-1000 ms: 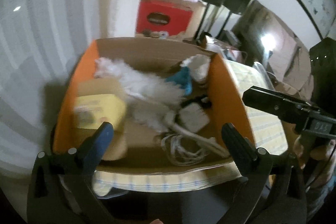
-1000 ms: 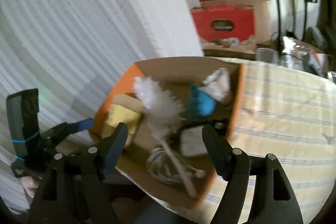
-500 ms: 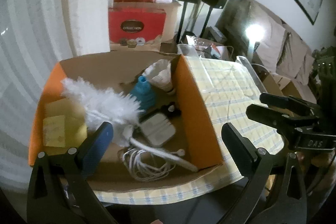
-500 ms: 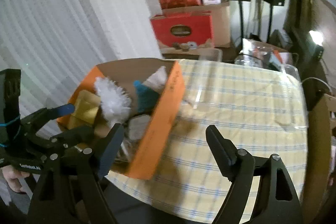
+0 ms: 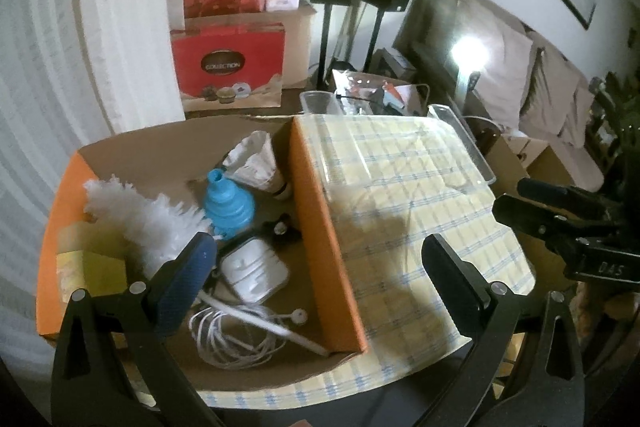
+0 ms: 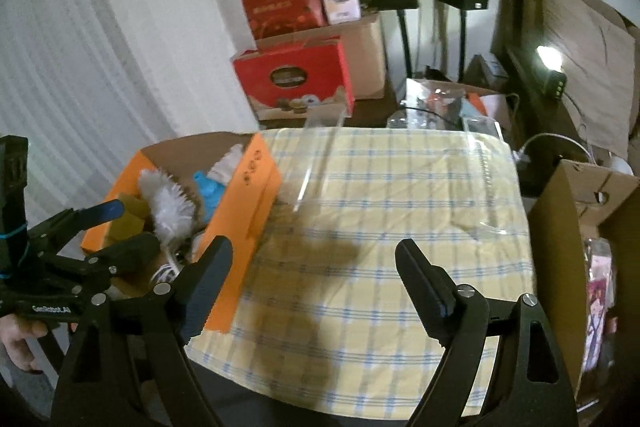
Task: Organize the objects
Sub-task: 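Move both grippers to the long clear plastic container on the table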
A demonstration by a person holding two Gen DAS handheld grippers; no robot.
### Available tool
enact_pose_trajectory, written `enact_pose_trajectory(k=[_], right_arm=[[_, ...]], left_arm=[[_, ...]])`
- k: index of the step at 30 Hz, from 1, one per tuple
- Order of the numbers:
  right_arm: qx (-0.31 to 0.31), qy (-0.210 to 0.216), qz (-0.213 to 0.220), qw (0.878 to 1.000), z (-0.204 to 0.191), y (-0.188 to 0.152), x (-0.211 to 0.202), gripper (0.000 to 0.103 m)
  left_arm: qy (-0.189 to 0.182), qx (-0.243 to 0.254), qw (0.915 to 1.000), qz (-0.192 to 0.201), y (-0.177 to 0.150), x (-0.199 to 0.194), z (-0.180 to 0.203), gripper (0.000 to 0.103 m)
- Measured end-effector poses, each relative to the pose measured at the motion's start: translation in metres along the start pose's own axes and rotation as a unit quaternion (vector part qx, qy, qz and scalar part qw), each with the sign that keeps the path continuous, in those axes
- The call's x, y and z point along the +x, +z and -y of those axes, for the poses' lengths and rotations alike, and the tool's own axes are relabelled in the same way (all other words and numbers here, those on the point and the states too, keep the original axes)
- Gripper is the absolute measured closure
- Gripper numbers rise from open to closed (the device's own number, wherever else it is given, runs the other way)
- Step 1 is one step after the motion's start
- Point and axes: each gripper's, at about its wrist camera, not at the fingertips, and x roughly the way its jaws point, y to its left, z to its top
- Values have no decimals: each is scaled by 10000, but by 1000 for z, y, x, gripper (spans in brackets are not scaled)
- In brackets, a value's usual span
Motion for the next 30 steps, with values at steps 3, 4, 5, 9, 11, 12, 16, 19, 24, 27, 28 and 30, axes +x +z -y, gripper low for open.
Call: enact_pose_trajectory(k=[3, 4, 5, 9, 11, 12, 16, 19, 24, 27, 28, 30], right_arm=[[23, -119, 30, 9999, 10, -1, -3, 18], [30, -151, 38, 9999, 13, -1, -3, 18], [43, -186, 46, 9998, 17, -1, -4, 18], [96, -327, 69, 9994, 31, -3, -6, 18], [128, -401, 86, 9991, 38, -4, -5, 18], [148, -419, 87, 9990, 41, -5, -5, 18], [229, -512, 76, 9984, 56, -6, -1, 18], [277, -602, 51, 9978, 65, -5, 2, 18], [340, -742, -17, 9967, 85, 3, 11, 18], [365, -854, -88, 9956, 99, 11, 21, 18], [372, -893, -110, 9952, 104, 14, 24, 18], [404, -979, -180, 9942, 113, 20, 33, 18]], left_arm=[[-30, 9, 10000, -2, 3, 5, 8, 0], [-40, 13, 10000, -3, 3, 7, 11, 0], [-54, 20, 10000, -11, 4, 10, 14, 0], [-24, -34, 10000, 13, 8, 17, 22, 0], [-15, -15, 10000, -11, 10, 22, 27, 0], [-5, 10, 10000, -26, 12, 25, 29, 0], [-7, 103, 9999, -77, 19, 35, 38, 0], [-65, 167, 9996, -217, 28, 46, 45, 0], [-243, 217, 9980, -547, 50, 65, 50, 0], [-174, 264, 9969, -718, 65, 78, 53, 0], [-144, 265, 9966, -768, 69, 83, 53, 0], [-112, 215, 9956, -904, 79, 95, 52, 0]])
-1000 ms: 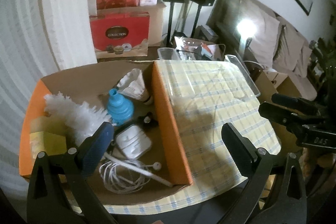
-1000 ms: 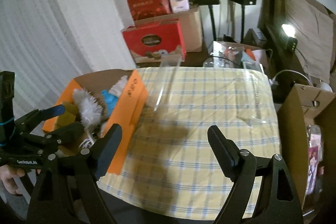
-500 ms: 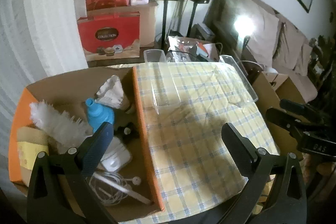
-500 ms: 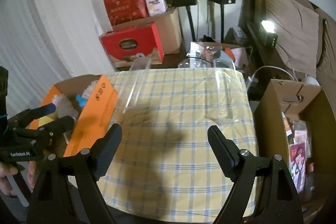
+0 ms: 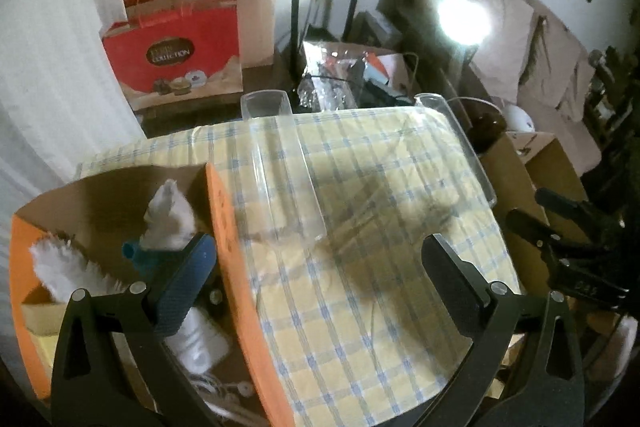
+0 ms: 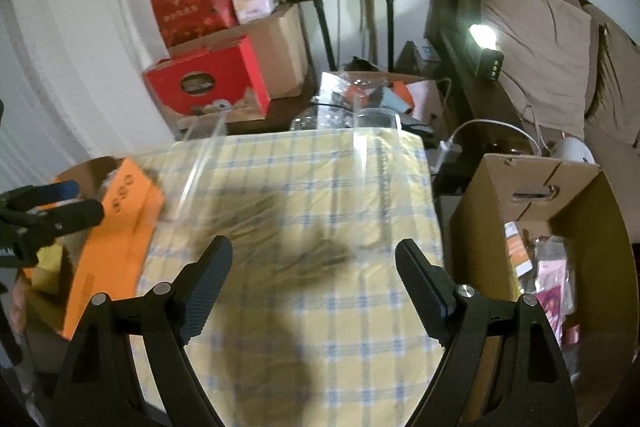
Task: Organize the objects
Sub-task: 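Move both grippers to the long clear plastic container on the table, then close both grippers on the clear plastic container and lift it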
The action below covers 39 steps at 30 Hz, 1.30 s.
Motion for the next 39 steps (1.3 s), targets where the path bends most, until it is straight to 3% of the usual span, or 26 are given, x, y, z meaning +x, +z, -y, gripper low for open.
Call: enact_pose_trajectory(k=[5, 19, 30, 33, 36, 39], right_arm=[[-18, -166, -162, 9997, 13, 16, 24, 18], [64, -337, -504, 9981, 36, 41, 83, 18], [37, -668, -710, 9952, 43, 49, 116, 18], [12, -689, -757, 9948, 44, 48, 121, 19], [-3, -642, -820, 9946, 45, 47, 125, 24], [-40, -607, -919, 9939, 43, 45, 129, 43]], left_arm=[[310, 92, 9994, -105, 23, 25, 1, 0], [636, 124, 9952, -727, 89, 107, -7, 1], [1156, 441, 9827, -1379, 105, 164, -6, 1], [1097, 425, 9814, -1519, 102, 174, -6, 7], [1128, 512, 9789, -1627, 97, 182, -4, 22], [1155, 570, 9774, -1674, 94, 187, -1, 40]])
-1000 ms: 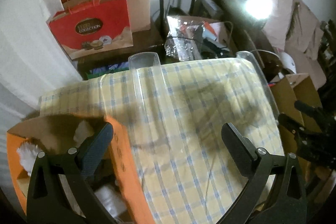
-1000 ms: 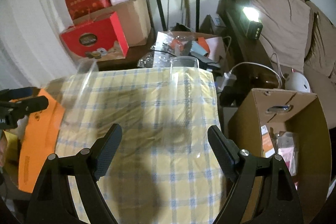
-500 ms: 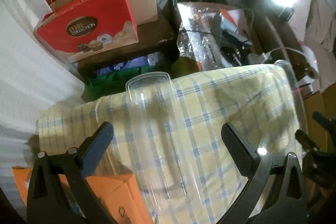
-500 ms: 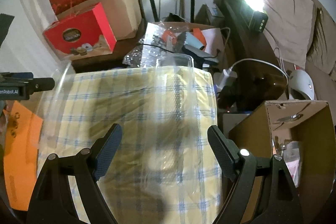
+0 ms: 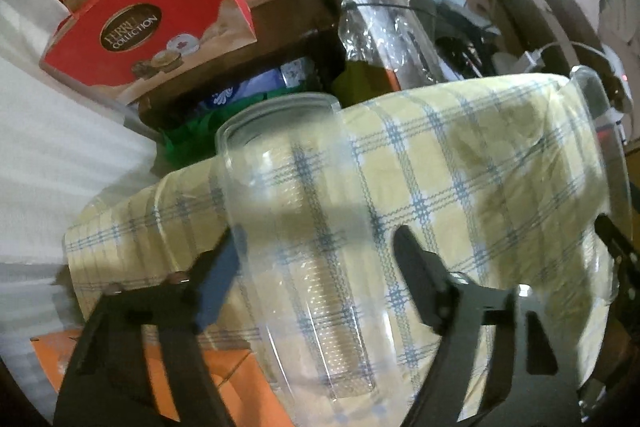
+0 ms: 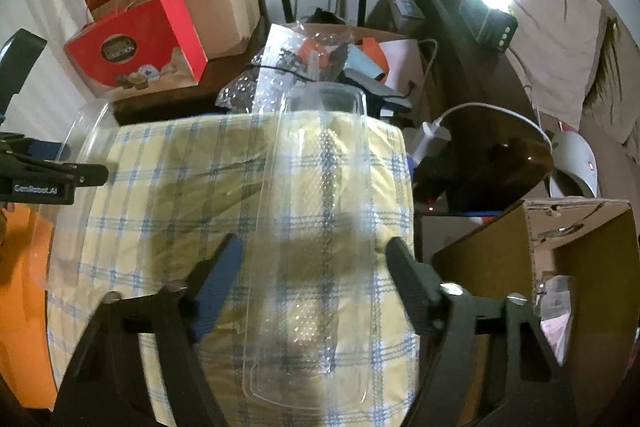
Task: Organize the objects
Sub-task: 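Close both grippers on the clear plastic container and lift it, then carry the clear container with both grippers over the orange box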
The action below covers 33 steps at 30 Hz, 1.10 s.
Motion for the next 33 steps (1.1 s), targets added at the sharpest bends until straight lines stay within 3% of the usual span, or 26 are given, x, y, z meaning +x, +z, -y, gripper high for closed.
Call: enact_pose_trajectory(k=[7, 14, 21, 33], right_arm=[[53, 16, 66, 10000, 1, -4, -7, 47], [1, 194, 396, 9990, -1, -13, -46, 47], [-180, 407, 750, 9962, -17, -24, -95, 47], [-633, 898, 1198, 9867, -72, -34, -156, 47]], left_arm=[[-138, 63, 9996, 255, -9, -14, 8, 47], [-580, 139, 9947, 832, -31, -70, 17, 47], [-1147, 61, 9835, 1396, -62, -137, 12, 47], [-1695, -151, 9614, 2163, -124, -211, -35, 48]])
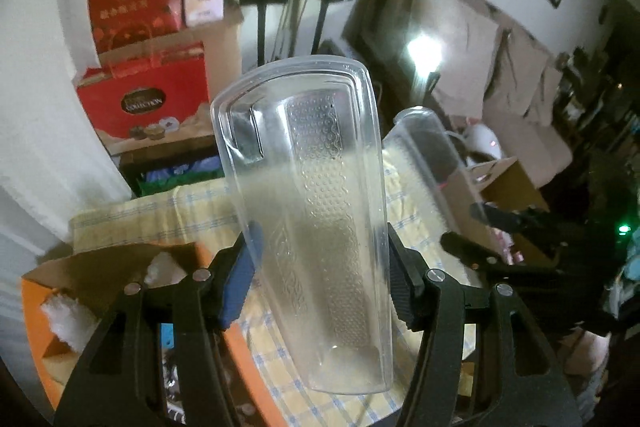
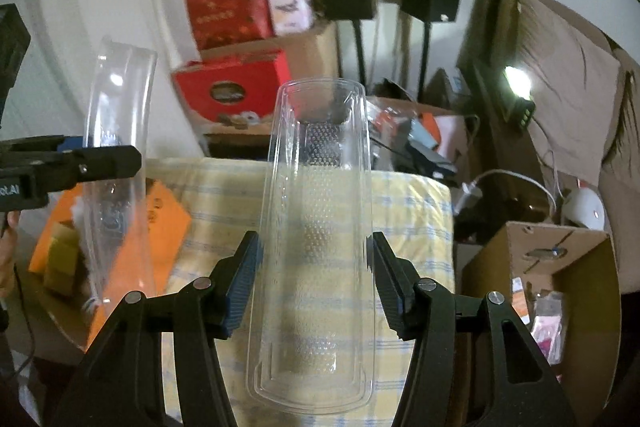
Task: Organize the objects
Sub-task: 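Carry the clear container with both grippers over the orange box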
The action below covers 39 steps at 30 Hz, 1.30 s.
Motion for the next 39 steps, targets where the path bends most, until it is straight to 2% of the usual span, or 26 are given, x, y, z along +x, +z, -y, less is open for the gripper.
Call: enact_pose_trajectory(k=[7, 18, 28, 39], right_arm=[[-280, 379, 124, 9988, -44, 1, -17, 47], [-814, 990, 62, 9917, -124, 1, -11, 47], [-1034, 1545, -164, 9824, -183, -2, 16, 47], [-1207, 1827, -613, 9738, -230, -11, 70, 47]], left_arm=[[43, -221, 9993, 287, -24, -51, -26, 48], [230, -933, 9951, 255, -73, -83, -102, 48], [466, -1595, 9861, 45, -119, -83, -167, 48], [660, -1987, 9768, -458, -157, -47, -209, 48]])
